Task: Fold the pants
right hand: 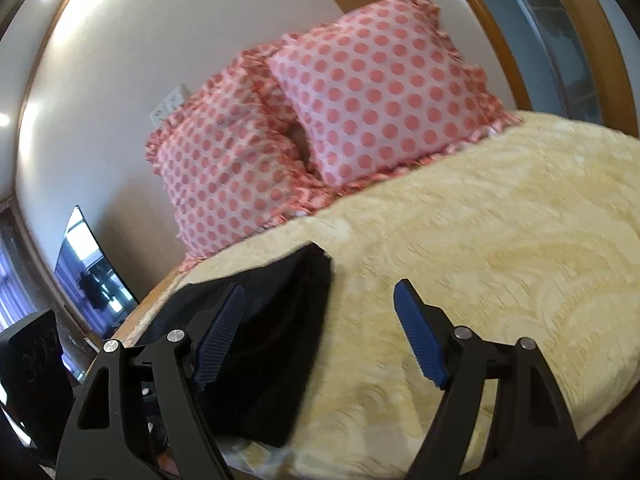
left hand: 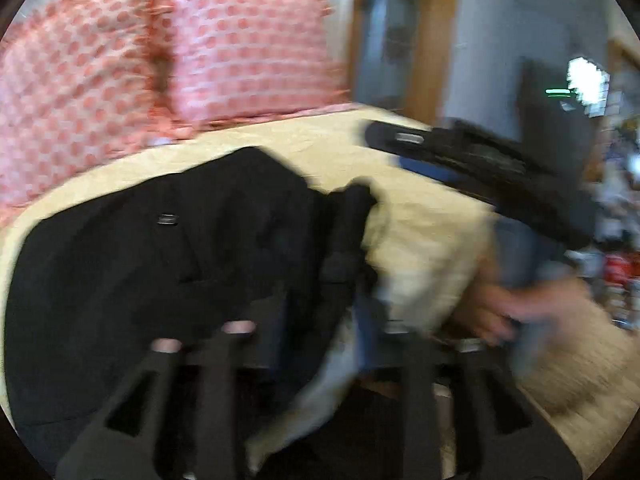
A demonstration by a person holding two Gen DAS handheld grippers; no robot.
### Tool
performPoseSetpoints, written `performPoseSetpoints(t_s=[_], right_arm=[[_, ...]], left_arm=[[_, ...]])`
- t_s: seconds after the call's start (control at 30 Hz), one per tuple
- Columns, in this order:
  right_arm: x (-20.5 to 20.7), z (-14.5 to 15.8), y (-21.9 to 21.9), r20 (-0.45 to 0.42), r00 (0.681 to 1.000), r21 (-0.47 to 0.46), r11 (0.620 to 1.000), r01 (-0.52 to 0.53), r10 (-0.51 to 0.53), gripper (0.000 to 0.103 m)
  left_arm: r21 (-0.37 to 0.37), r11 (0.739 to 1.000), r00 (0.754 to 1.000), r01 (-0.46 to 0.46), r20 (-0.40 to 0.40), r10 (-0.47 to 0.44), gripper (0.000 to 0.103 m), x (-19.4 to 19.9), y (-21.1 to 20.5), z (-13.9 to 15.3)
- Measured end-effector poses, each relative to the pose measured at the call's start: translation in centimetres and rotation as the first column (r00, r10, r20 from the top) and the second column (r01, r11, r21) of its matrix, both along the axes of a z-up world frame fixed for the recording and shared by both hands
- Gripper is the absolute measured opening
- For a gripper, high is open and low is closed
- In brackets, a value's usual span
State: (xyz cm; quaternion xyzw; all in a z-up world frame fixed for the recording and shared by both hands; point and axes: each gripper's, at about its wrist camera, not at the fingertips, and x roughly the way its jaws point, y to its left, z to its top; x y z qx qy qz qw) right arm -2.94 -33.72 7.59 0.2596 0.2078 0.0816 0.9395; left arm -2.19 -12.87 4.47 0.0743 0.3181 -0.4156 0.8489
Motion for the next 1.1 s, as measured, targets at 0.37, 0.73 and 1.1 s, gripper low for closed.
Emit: performPoseSetpoints(t_s=[0.37, 0.73, 1.1], right_arm=[[5.1, 0.6, 7.1, -0.097, 0.941, -0.001, 0.945, -0.327, 0.325, 0.082], [9.0, 0.0, 4.4, -0.274, 0.939, 0.012, 0.977, -0.214, 0.209, 0.082], [13.0, -3.5, 4.7, -0.425, 0.871, 0.018, 0.964, -0.265, 0.247, 0.058]], left_arm=[[-0.023, 0.864, 0.862, -0.504, -0.075, 0.501, 0.084, 4.1, 10.9, -0.4], [0.013, 0.853, 0.851, -0.522, -0.064, 0.522, 0.096, 4.3, 11.5, -3.0], [-0.142, 0.829, 0.841, -0.540, -0.140, 0.523, 0.093, 5.2, 16.3, 1.5]])
